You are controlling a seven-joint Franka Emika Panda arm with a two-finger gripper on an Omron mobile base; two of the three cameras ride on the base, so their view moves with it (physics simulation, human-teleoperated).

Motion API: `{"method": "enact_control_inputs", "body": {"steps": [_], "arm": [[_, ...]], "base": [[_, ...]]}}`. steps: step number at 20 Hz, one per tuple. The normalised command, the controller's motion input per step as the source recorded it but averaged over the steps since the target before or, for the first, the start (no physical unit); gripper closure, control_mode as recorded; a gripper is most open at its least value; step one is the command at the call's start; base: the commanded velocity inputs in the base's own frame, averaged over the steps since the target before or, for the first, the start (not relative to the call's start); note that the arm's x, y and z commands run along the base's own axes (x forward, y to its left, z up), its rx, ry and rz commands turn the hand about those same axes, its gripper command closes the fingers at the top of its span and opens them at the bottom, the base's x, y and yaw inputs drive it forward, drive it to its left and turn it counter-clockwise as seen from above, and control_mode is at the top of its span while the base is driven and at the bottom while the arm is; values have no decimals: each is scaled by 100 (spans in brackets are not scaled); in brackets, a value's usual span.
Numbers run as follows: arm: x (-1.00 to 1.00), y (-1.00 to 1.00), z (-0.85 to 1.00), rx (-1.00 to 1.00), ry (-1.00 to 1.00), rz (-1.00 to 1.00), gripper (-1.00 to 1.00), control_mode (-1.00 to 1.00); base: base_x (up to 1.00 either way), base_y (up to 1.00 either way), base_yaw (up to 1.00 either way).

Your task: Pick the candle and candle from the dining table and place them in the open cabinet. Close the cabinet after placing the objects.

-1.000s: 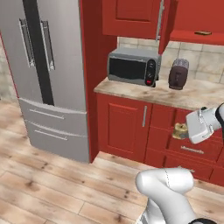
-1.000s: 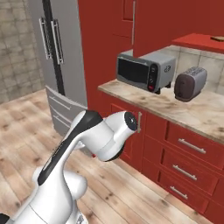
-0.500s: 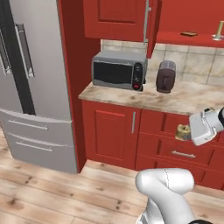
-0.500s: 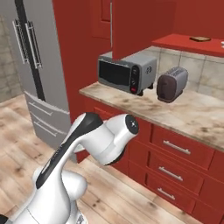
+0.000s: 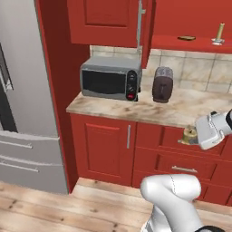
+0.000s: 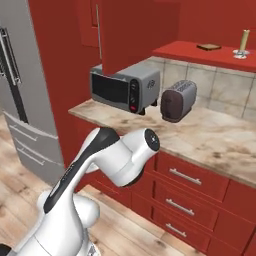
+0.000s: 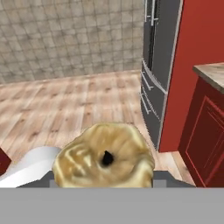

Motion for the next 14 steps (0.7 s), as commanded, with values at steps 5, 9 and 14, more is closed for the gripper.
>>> {"method": "enact_control_inputs", "body": {"steps": [5,9,14], "arm": [[0,0,0,0,0,0,100,100],[0,0,0,0,0,0,100,100],[0,0,0,0,0,0,100,100]], "base": [[30,-6,-50],[33,-1,-49],[43,0,-37]]}}
